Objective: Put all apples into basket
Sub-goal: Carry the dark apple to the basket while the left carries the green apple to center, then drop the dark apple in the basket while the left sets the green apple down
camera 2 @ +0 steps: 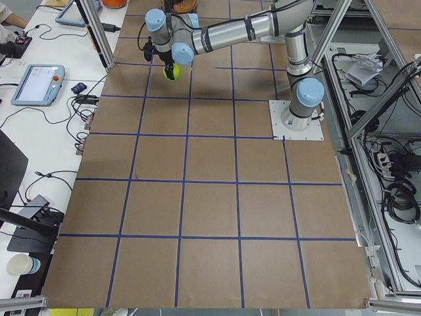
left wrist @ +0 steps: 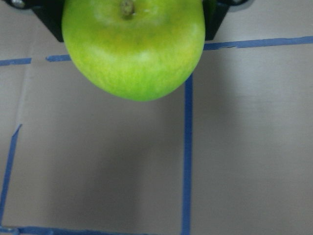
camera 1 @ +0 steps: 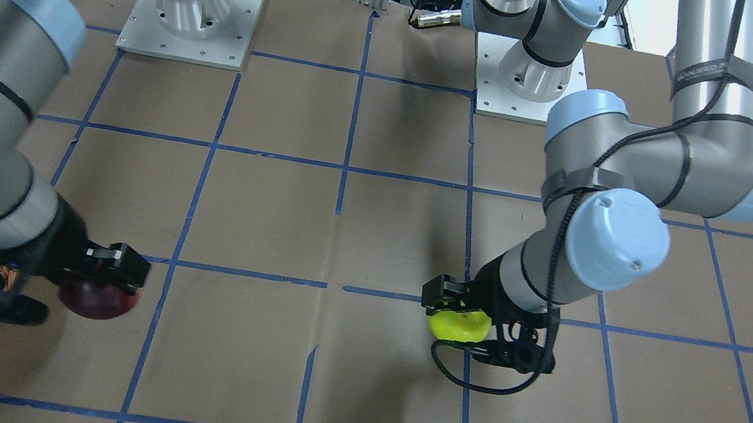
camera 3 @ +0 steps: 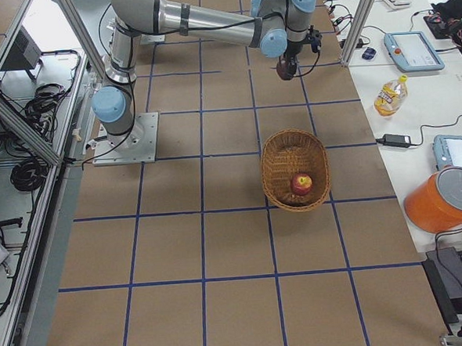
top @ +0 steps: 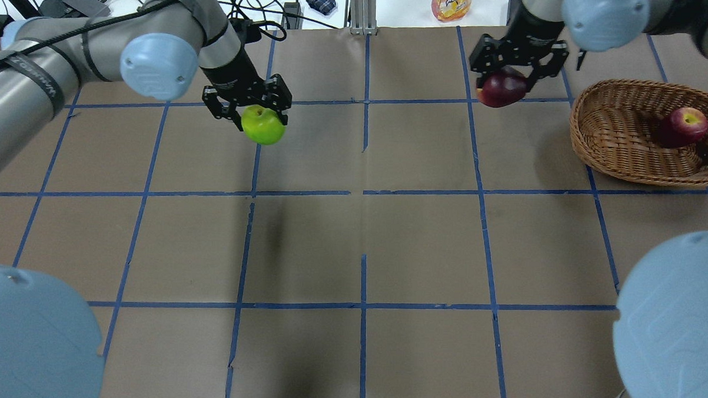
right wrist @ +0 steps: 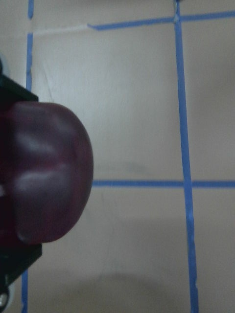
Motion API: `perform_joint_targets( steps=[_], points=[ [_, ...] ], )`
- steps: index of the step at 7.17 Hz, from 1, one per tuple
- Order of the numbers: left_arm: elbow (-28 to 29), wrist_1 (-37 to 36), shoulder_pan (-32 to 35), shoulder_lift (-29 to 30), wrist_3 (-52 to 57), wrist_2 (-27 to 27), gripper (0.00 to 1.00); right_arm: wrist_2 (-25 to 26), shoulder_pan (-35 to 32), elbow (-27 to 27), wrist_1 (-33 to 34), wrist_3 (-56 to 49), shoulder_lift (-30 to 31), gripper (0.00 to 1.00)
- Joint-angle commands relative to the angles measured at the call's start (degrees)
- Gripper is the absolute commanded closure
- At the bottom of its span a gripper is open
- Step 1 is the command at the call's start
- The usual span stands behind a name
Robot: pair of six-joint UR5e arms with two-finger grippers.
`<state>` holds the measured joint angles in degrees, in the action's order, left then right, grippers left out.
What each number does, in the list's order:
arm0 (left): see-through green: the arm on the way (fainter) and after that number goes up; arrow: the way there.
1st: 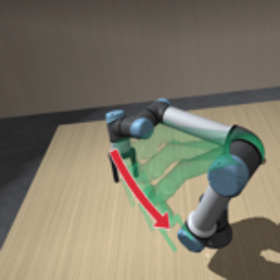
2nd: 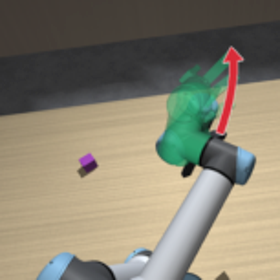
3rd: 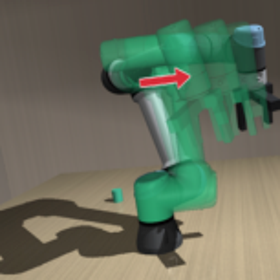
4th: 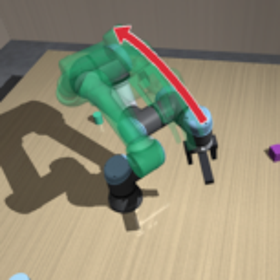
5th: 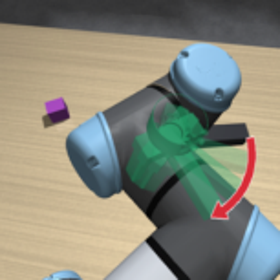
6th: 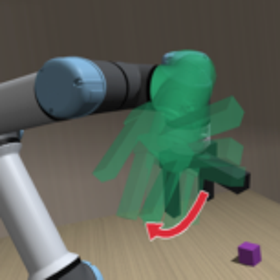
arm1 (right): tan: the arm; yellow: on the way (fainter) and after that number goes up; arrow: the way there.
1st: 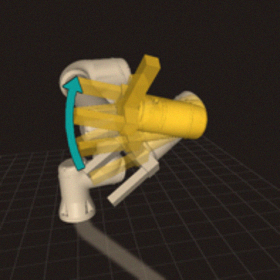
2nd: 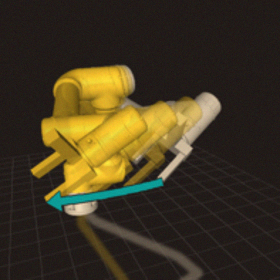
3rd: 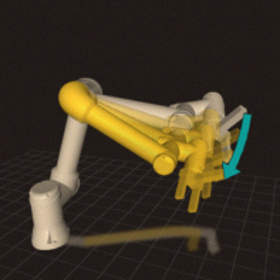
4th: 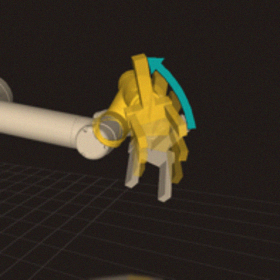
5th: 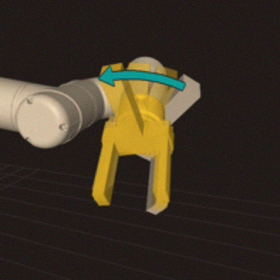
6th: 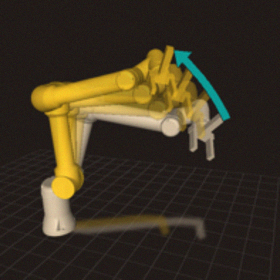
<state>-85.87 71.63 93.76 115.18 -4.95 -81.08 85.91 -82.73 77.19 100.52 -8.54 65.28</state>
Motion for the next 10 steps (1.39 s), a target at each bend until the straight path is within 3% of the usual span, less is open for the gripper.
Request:
perform_joint_targets(
  steps=[1, 3, 4, 5, 6, 7, 9, 10],
  points=[
    [-3.23, -9.72, 9.74, 1.45, -7.95, -4.16, 0.45, 4.00, 12.02, 0.77, -1.82, -18.74, 0.29, 0.99],
    [-7.63, -19.01, 13.10, 4.34, -15.16, -4.00, 0.45, 10.29, 17.31, 0.85, -0.51, -22.21, -2.60, 0.98],
    [-7.91, -21.25, 13.64, 5.49, -16.04, -4.18, 0.45, 10.50, 20.12, 0.77, 1.15, -22.48, -5.49, 0.96],
    [-7.91, -21.45, 14.86, 6.19, -17.01, -4.09, 0.44, 10.76, 21.63, 0.77, 7.69, -24.84, -7.43, 0.93],
    [-7.82, -21.45, 16.62, 6.37, -19.54, -4.09, 0.33, 10.85, 22.43, 0.85, 8.63, -27.38, -8.58, 0.90],
    [-7.91, -21.80, 16.81, 6.64, -20.52, -3.92, 0.00, 10.94, 23.05, 0.85, 8.46, -27.58, -9.81, 0.82],
    [-6.95, -20.15, 14.46, 2.98, -18.53, -3.48, 0.00, 10.77, 23.05, 0.85, 7.41, -27.15, -9.91, 0.70],
    [-6.68, -17.78, 12.09, 0.60, -15.73, -3.30, 0.00, 10.59, 23.05, 0.77, 5.67, -26.88, -9.91, 0.56]
  ],
)
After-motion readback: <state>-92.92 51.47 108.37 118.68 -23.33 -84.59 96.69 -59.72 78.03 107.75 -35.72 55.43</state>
